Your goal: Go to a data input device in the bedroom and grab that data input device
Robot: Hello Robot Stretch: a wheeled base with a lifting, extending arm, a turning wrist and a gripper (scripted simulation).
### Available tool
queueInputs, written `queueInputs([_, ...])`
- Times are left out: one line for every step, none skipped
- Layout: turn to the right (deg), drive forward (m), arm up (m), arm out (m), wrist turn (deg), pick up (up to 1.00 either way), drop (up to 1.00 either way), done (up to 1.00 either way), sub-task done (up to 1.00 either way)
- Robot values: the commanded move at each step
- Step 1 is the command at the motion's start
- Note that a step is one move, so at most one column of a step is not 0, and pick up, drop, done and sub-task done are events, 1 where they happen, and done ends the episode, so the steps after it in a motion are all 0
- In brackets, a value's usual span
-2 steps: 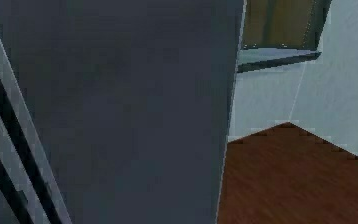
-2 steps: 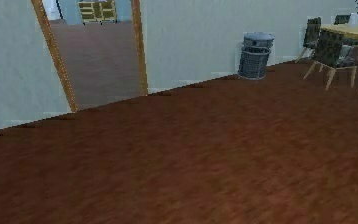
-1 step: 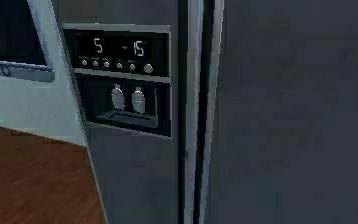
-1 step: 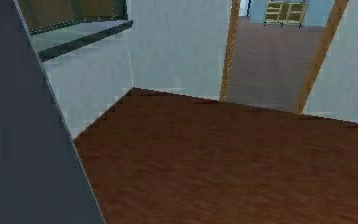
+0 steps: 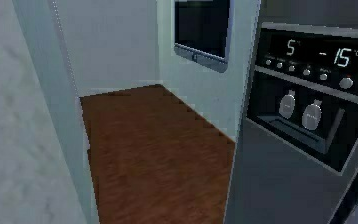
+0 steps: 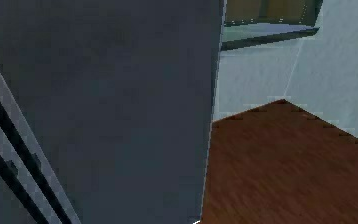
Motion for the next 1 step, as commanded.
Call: queueInputs([-9.0, 0.0, 0.0, 0.0, 0.0, 0.0, 0.0, 0.0, 0.0])
